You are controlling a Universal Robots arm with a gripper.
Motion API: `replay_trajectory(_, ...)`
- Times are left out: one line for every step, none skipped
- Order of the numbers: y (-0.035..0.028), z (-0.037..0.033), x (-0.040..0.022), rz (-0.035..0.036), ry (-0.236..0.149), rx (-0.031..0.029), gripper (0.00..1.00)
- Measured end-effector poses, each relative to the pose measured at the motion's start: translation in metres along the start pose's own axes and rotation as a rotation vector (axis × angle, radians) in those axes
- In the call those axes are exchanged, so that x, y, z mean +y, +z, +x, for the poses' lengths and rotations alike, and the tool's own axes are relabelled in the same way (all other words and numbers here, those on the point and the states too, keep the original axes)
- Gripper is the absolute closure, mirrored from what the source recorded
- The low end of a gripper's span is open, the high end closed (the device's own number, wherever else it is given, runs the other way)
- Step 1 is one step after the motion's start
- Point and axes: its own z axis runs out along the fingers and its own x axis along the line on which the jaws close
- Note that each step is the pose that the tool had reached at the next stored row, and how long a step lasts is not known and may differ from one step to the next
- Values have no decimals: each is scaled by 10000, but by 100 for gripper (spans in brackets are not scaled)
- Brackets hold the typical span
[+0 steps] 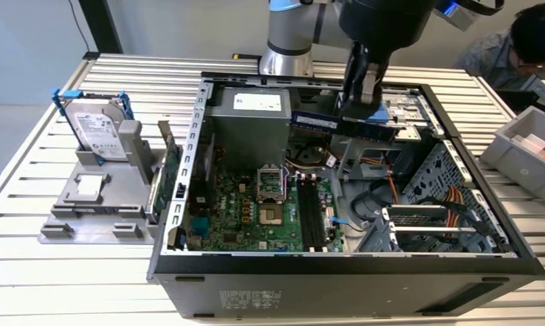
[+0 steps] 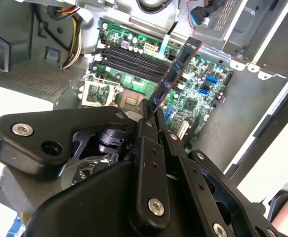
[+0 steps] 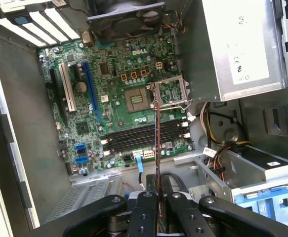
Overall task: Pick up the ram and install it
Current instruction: 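Insert the ram into the slot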
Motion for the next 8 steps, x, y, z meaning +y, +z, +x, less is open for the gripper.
replay_trajectory(0,0,0,3,95,1,100)
replay_trajectory(0,0,0,6,195,3,100)
replay_trajectory(0,0,0,8,289,5,100)
replay_trajectory(0,0,0,10,389,6,100)
replay_trajectory(0,0,0,13,482,8,100)
replay_trajectory(0,0,0,16,576,9,100)
replay_trajectory(0,0,0,18,671,11,100)
replay_trajectory(0,0,0,21,765,13,100)
